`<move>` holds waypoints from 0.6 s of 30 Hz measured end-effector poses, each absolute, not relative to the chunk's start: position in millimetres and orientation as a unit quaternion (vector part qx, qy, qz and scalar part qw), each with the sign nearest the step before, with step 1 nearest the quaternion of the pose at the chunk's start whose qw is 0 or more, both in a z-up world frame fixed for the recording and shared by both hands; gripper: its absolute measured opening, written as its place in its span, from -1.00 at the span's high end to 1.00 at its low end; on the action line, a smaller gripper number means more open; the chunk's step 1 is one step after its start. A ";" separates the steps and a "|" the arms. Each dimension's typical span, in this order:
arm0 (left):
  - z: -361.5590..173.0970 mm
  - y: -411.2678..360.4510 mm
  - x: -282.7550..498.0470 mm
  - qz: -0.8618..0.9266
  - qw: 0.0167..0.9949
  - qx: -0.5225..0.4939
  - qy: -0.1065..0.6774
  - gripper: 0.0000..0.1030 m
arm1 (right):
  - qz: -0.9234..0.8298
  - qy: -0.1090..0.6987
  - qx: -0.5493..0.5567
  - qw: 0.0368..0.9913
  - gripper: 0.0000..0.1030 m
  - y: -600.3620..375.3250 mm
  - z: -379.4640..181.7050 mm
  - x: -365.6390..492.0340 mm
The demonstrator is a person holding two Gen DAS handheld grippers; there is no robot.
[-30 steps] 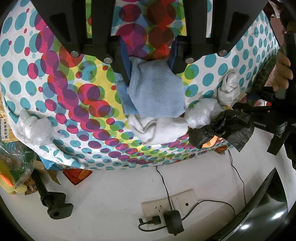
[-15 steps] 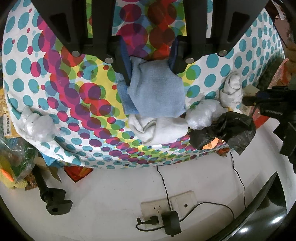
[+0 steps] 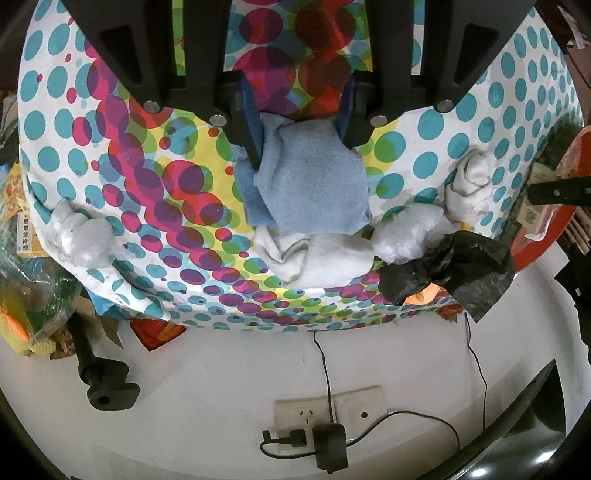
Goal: Organize objects
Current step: 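Carry the tall red box into the red tray and release it beside the square box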
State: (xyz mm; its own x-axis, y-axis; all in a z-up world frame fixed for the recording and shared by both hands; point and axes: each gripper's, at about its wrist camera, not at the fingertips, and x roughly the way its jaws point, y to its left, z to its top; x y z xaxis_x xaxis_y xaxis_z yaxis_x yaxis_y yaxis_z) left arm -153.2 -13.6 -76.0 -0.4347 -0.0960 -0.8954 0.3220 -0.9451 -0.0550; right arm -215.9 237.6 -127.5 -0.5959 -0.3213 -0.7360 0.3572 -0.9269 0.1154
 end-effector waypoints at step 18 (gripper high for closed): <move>-57.3 -90.6 -105.5 -0.844 0.167 0.500 0.100 0.48 | -0.897 0.058 0.403 0.171 0.30 223.7 -128.5 -216.2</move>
State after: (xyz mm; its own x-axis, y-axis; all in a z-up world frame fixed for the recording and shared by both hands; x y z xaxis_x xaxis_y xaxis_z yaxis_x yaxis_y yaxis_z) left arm -105.5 -90.6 -57.3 -0.4450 -0.1811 -0.8770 0.3817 -0.9243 -0.0028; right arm -216.2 223.7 -128.5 -0.6163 -0.2603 -0.7432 0.3544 -0.9345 0.0334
